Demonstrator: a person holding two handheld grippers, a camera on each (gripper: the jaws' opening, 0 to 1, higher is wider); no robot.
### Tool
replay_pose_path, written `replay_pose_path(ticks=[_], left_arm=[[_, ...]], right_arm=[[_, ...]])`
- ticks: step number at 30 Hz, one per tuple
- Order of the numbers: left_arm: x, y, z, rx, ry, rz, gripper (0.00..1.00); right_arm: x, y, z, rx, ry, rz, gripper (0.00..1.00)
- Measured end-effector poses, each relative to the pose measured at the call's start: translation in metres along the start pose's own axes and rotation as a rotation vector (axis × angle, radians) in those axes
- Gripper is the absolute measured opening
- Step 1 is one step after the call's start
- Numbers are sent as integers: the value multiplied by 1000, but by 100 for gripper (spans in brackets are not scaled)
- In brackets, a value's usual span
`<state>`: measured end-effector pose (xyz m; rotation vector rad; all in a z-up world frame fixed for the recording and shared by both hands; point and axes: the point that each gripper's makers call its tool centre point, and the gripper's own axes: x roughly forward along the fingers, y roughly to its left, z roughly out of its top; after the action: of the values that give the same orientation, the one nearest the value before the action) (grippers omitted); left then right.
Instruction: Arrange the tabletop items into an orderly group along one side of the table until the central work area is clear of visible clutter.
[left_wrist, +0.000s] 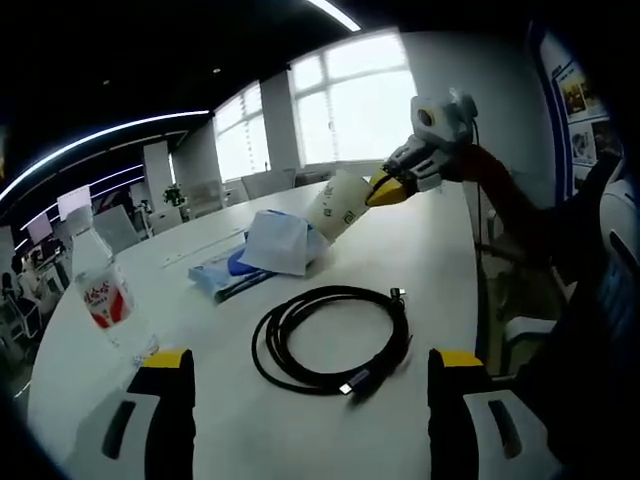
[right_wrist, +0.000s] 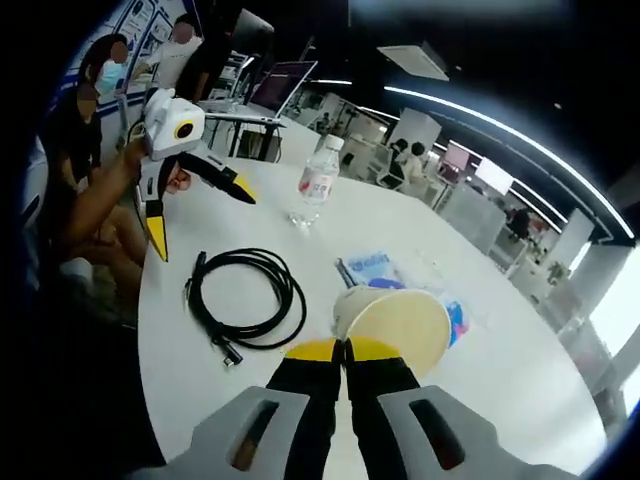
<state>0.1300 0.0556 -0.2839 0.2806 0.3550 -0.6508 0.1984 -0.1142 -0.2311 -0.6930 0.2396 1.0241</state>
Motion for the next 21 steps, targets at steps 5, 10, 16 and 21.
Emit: replay_pose_path(ticks=[5,10,16,21], left_arm=[[0,0,1,3,0,-1,96],[-1,1,1,2,-2,2,96],[-2,0,-2,-3,-2,5,96],[-4,0,-3,-6,-4,6,96]], right_arm=[[1,0,3,-36,24,15,0],[3,1,5,-75,53,31,0],[5,1,8,-113,85,55,0],[7,-1,11,-157,116,71,0]])
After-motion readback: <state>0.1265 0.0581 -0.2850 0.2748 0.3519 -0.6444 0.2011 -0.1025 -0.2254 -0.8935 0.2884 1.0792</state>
